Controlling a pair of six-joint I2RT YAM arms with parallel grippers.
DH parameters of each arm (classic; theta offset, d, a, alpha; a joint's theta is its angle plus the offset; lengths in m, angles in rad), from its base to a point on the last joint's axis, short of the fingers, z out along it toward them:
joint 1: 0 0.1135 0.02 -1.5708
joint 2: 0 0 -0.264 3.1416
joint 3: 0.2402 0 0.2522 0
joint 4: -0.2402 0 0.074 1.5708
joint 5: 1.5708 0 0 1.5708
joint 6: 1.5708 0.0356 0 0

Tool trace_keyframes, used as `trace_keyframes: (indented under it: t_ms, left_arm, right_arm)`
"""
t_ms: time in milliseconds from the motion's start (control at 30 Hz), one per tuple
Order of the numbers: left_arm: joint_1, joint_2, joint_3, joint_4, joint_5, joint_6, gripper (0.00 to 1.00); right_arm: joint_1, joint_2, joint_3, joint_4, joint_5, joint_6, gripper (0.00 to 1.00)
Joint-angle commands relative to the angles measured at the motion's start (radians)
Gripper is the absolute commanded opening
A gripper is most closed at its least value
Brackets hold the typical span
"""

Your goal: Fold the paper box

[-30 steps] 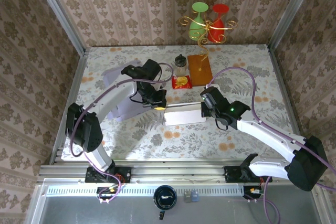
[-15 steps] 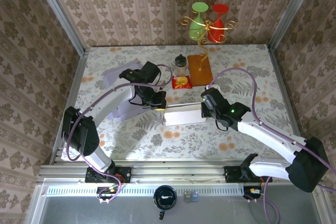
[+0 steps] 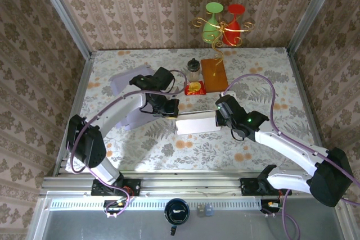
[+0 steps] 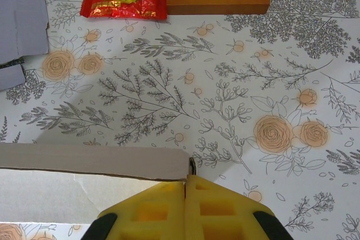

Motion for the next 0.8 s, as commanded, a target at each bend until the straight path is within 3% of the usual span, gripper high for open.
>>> trace_keyframes:
  t_ms: [0, 667, 767]
  left_arm:
    - [-0.027, 0.001, -0.056, -0.025, -0.022, 0.006, 0.00]
    - [-0.062, -0.030, -0.135, 0.045, -0.080, -0.031, 0.00]
    - [-0.063, -0.030, -0.134, 0.044, -0.083, -0.031, 0.00]
  right_arm:
    - [0.024, 0.002, -0.029, -0.011, -0.038, -0.016, 0.00]
    - [0.035, -0.030, -0.026, -0.036, -0.029, 0.000, 0.00]
    - [0.034, -0.057, -0.011, -0.067, -0.036, 0.047, 0.13]
